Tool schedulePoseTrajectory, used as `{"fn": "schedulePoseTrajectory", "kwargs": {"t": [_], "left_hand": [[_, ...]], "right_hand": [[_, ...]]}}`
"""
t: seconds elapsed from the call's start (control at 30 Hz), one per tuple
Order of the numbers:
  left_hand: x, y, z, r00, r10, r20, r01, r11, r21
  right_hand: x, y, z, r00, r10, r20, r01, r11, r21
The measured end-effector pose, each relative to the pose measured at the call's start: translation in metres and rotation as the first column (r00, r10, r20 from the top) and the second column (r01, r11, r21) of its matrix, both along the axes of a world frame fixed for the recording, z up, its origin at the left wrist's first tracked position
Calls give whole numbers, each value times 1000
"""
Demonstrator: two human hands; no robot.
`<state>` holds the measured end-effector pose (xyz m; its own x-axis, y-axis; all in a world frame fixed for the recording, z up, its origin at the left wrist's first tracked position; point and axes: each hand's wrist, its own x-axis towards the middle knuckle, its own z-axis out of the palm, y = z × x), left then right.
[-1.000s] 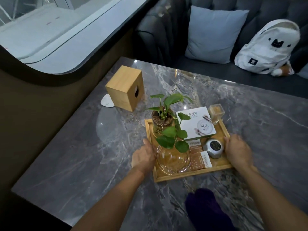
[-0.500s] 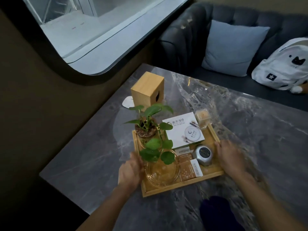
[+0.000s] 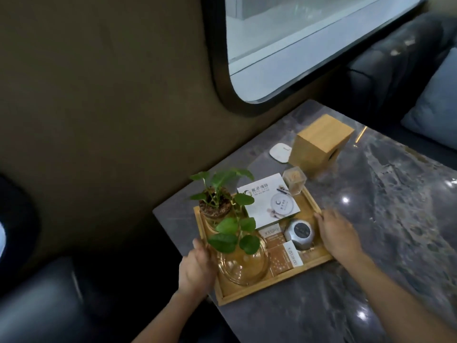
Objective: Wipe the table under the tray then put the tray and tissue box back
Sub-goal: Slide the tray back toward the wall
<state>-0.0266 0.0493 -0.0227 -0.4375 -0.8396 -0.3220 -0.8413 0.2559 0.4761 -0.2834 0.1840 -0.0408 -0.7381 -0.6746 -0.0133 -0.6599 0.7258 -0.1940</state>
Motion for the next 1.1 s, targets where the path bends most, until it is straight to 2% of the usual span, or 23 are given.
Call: {"fn": "schedulePoseTrajectory", "kwargs": {"t": [0.07, 0.17, 0.27, 0.43, 0.53, 0.6, 0.7, 0.8, 0.87, 0.97, 1.1], "left_hand": [[11, -3, -2, 1000, -4, 23, 4, 1000, -17], [21, -6, -3, 996, 84, -14, -84, 996, 1], [25, -7, -6, 982, 186, -38, -184, 982, 50], [31, -6, -6, 937, 330, -113, -307, 934, 180], [39, -5, -6, 934, 295, -201, -268, 952, 150], [46, -2, -7, 937, 197, -288, -186, 980, 66], [56, 7, -13, 977, 11, -214, 13, 994, 111], [59, 22, -27, 989, -145, -1, 144, 984, 107], [57, 28, -33, 982, -173, 70, 167, 982, 83], [54, 31, -38, 990, -136, 44, 135, 991, 27], [54, 33, -47, 995, -88, -54, 87, 996, -19]], "right_hand": [[3, -20, -2, 998, 57, 12, -57, 998, 0], [4, -45, -5, 994, 101, 38, -101, 995, 14], [1, -65, -4, 988, 130, 88, -138, 987, 79], [-6, -87, 1, 969, 176, 171, -191, 978, 79], [-3, -77, 6, 992, 128, 14, -128, 992, 9], [2, -62, 11, 1000, -31, -3, 31, 998, -50], [5, -35, 9, 975, -187, 122, 191, 981, -22], [13, -22, 6, 906, -158, 392, 202, 977, -73], [21, -20, 5, 864, -149, 482, 241, 961, -134], [21, -19, -2, 816, -171, 552, 319, 930, -184], [11, -19, 0, 705, -172, 688, 391, 904, -175]]}}
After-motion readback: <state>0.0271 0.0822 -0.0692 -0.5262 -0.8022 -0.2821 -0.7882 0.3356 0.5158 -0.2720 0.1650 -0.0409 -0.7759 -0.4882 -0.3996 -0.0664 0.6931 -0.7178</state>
